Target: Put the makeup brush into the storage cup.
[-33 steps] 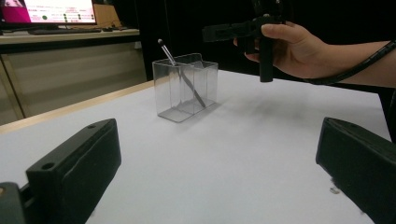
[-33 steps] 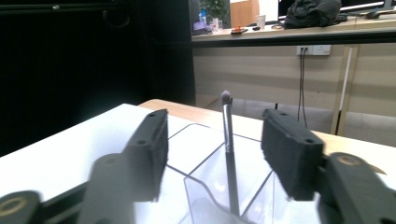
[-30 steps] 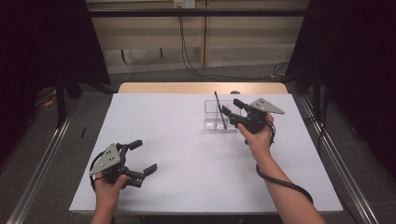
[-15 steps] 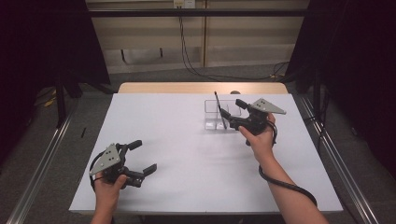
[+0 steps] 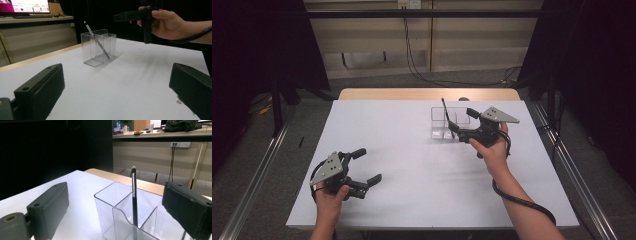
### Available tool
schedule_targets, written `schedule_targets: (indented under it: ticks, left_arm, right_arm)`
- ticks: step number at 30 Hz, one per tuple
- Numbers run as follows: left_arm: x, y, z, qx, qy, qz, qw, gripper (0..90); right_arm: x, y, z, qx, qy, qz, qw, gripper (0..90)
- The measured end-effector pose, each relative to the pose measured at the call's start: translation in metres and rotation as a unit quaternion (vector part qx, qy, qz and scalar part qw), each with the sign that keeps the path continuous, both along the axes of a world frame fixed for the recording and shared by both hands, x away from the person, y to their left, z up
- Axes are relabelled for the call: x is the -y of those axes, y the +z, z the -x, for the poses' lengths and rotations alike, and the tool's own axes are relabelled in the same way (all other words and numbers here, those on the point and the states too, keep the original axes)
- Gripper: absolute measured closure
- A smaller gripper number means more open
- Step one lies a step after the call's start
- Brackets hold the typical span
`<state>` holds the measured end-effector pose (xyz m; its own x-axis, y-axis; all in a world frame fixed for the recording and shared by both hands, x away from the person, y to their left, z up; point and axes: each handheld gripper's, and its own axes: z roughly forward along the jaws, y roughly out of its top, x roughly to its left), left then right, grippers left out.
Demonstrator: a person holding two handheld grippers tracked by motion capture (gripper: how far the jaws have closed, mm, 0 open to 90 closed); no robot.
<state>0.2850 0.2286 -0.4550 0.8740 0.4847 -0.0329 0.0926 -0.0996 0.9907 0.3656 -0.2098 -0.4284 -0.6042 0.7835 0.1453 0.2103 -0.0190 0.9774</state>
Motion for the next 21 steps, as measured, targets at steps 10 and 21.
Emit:
schedule_targets:
  ticks: [10, 21]
  left_arm:
    - [0.0016, 0.0008, -0.0008, -0.001, -0.001, 0.003, 1.0000, 0.0]
    - [0.0029, 0.0004, -0.0005, 0.000, -0.001, 0.004, 1.0000, 0.0]
  right_arm:
    - [0.0010, 0.0038, 0.0065, 0.003, 0.015, 0.002, 0.9999, 2.3]
    - [0.0021, 0.0036, 0.0106, 0.001, 0.027, 0.008, 0.9996, 1.0]
